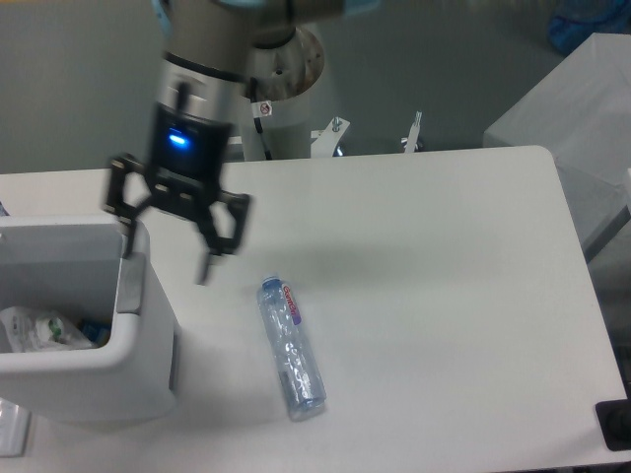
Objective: Place the trash in the trash can
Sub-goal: 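Move the gripper over the clear water bottle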
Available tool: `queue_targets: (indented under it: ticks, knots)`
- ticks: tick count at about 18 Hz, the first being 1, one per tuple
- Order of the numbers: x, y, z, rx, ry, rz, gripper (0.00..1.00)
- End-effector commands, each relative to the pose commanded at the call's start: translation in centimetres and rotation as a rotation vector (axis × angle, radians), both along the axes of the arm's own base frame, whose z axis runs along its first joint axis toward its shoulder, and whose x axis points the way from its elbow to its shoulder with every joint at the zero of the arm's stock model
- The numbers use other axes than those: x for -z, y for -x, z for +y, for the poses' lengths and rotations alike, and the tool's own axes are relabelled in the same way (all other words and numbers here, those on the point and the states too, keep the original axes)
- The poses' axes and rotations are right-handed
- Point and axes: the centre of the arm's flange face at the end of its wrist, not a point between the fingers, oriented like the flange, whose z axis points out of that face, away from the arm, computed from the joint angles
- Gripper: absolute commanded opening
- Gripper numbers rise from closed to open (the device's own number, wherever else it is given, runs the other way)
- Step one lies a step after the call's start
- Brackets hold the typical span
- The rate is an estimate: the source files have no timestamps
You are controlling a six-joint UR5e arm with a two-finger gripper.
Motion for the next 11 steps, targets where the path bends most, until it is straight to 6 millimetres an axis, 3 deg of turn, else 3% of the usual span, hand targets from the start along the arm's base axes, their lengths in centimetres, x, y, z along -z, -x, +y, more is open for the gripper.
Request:
queue_targets:
  ticks: [5,11]
  knots:
    - [8.8,4.6,1.0,-0.079,0.191,-0.05,0.98]
    - [16.2,7.4,3.0,-0.09,0.308,-0.096,0.98]
